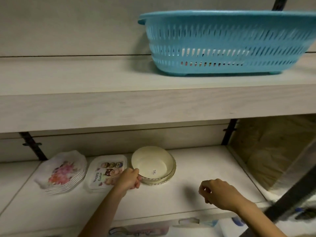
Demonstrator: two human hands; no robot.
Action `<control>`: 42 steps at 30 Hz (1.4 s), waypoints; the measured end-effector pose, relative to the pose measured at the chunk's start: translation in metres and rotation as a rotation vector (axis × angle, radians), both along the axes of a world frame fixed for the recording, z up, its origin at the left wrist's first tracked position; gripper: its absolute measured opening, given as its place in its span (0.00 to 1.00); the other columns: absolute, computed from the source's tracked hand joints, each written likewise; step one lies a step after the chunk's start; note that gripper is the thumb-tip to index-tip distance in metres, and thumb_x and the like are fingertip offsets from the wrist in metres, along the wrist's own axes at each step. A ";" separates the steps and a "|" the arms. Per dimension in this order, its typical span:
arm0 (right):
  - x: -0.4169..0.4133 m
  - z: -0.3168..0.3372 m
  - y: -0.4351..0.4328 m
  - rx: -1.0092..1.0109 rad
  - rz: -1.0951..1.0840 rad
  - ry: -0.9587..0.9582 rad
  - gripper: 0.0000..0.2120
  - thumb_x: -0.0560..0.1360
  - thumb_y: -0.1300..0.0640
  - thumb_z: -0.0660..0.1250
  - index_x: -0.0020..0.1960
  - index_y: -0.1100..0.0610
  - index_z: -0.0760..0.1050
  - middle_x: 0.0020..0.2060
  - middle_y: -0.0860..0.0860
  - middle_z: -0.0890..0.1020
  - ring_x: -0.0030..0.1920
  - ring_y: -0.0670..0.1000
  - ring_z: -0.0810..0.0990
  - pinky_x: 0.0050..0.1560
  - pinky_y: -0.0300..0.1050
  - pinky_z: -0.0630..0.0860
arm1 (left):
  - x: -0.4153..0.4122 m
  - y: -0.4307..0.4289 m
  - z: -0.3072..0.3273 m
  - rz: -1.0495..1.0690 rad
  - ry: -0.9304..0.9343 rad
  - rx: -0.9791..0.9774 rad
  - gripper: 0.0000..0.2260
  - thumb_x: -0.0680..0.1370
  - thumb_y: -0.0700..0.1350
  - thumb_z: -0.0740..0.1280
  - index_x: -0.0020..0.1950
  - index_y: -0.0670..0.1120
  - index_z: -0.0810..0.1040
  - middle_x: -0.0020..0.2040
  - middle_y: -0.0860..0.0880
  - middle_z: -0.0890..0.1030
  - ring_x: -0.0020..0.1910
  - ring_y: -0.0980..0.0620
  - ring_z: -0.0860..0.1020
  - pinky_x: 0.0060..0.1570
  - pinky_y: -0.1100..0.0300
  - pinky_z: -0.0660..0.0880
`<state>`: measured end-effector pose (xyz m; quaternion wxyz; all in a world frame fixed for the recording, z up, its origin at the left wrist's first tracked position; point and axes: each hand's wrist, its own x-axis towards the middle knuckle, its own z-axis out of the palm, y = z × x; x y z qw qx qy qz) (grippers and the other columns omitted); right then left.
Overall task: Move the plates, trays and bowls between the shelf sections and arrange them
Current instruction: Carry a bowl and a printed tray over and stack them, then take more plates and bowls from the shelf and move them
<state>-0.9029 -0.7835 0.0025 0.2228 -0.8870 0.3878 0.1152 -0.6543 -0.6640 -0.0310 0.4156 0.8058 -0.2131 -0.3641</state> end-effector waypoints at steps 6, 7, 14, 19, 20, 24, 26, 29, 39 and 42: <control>0.002 -0.001 -0.017 -0.052 0.051 -0.004 0.12 0.79 0.50 0.56 0.56 0.50 0.76 0.45 0.45 0.81 0.49 0.48 0.81 0.52 0.43 0.77 | -0.006 -0.010 -0.015 -0.012 -0.126 0.068 0.20 0.81 0.45 0.55 0.31 0.43 0.74 0.21 0.49 0.73 0.22 0.53 0.67 0.24 0.64 0.63; 0.004 -0.001 -0.017 -0.060 0.066 -0.005 0.13 0.79 0.50 0.55 0.57 0.51 0.75 0.48 0.47 0.82 0.50 0.49 0.81 0.53 0.43 0.78 | -0.007 -0.008 -0.015 -0.031 -0.216 0.104 0.19 0.81 0.48 0.55 0.33 0.43 0.74 0.23 0.50 0.74 0.23 0.53 0.69 0.27 0.63 0.66; 0.041 -0.005 -0.018 -0.105 0.191 -0.029 0.13 0.78 0.50 0.54 0.55 0.51 0.75 0.52 0.50 0.81 0.50 0.52 0.80 0.51 0.46 0.76 | 0.005 0.037 -0.007 -0.157 -0.787 0.262 0.18 0.81 0.53 0.51 0.52 0.43 0.76 0.45 0.47 0.77 0.48 0.49 0.79 0.51 0.58 0.75; 0.084 -0.003 0.001 -0.126 0.351 -0.075 0.14 0.79 0.48 0.53 0.55 0.51 0.75 0.52 0.52 0.81 0.51 0.55 0.79 0.49 0.48 0.75 | 0.021 0.084 0.002 -0.173 -0.881 0.356 0.19 0.81 0.54 0.52 0.61 0.46 0.75 0.56 0.48 0.81 0.54 0.50 0.79 0.55 0.59 0.75; 0.094 -0.002 0.007 -0.116 0.385 -0.087 0.14 0.79 0.49 0.53 0.54 0.52 0.75 0.51 0.52 0.81 0.50 0.55 0.79 0.49 0.48 0.75 | 0.024 0.093 0.004 -0.165 -0.885 0.409 0.19 0.81 0.54 0.52 0.61 0.45 0.75 0.57 0.47 0.81 0.56 0.49 0.79 0.56 0.58 0.74; 0.138 0.001 0.037 -0.088 0.516 -0.128 0.09 0.78 0.48 0.54 0.43 0.49 0.70 0.44 0.50 0.78 0.46 0.54 0.78 0.45 0.48 0.74 | 0.035 0.140 0.013 -0.083 -0.860 0.534 0.17 0.80 0.54 0.53 0.56 0.45 0.75 0.56 0.48 0.79 0.55 0.50 0.77 0.55 0.59 0.71; 0.158 0.002 0.058 -0.097 0.576 -0.128 0.10 0.78 0.47 0.53 0.44 0.49 0.69 0.43 0.51 0.76 0.45 0.54 0.76 0.40 0.46 0.70 | 0.040 0.169 0.015 -0.028 -0.799 0.523 0.17 0.80 0.54 0.53 0.54 0.45 0.75 0.53 0.48 0.79 0.51 0.50 0.77 0.53 0.60 0.70; 0.186 0.002 0.093 -0.107 0.659 -0.161 0.12 0.78 0.46 0.53 0.54 0.48 0.73 0.54 0.51 0.79 0.53 0.56 0.78 0.43 0.44 0.66 | 0.048 0.214 0.020 0.007 -0.657 0.456 0.13 0.80 0.53 0.54 0.46 0.46 0.72 0.45 0.49 0.76 0.47 0.50 0.76 0.47 0.60 0.69; 0.264 0.000 0.249 -0.009 0.788 -0.181 0.13 0.77 0.48 0.54 0.52 0.49 0.76 0.53 0.50 0.80 0.51 0.54 0.78 0.47 0.47 0.72 | 0.077 0.385 0.017 0.198 -0.641 0.409 0.13 0.79 0.52 0.57 0.51 0.45 0.76 0.46 0.47 0.80 0.47 0.50 0.79 0.50 0.56 0.76; 0.286 -0.003 0.301 -0.010 0.807 -0.212 0.12 0.77 0.48 0.55 0.51 0.50 0.75 0.51 0.50 0.81 0.49 0.53 0.78 0.46 0.47 0.72 | 0.095 0.435 0.017 0.217 -0.677 0.397 0.08 0.79 0.51 0.58 0.48 0.50 0.75 0.46 0.51 0.80 0.45 0.54 0.77 0.46 0.61 0.75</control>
